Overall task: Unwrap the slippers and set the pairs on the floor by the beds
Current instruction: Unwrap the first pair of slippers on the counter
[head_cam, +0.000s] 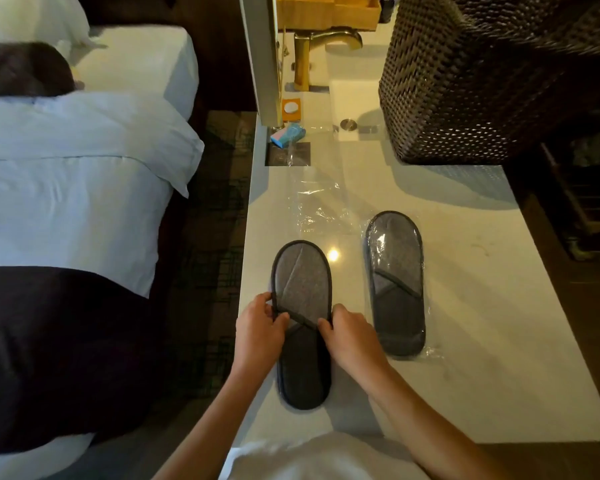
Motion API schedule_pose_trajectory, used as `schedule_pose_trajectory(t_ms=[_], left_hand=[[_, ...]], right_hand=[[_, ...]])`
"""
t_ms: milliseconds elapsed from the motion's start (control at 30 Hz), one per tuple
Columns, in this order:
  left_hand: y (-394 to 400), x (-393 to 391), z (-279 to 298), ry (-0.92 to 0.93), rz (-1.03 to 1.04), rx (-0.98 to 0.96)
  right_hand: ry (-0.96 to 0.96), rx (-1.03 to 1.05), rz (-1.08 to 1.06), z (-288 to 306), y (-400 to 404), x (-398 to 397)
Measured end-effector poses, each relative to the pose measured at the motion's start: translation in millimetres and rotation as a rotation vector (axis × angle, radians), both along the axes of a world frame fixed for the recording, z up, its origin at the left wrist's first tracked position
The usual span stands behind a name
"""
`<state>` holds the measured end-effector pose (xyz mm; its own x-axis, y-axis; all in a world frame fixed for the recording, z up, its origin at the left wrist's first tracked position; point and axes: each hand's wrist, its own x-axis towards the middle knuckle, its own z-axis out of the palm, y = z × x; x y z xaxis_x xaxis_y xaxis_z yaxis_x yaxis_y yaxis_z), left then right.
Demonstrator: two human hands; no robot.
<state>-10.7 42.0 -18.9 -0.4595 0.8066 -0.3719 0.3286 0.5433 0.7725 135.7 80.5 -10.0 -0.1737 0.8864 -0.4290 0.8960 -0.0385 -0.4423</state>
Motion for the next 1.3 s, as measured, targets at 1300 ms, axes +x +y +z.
schedule_pose_trajectory(t_ms=[1300], left_hand=[[71.1,102.5,20.5,-0.554,-0.208,-0.139]], right_hand=[[0.681,-0.002,-0.819,8.5,17.5,132.3]])
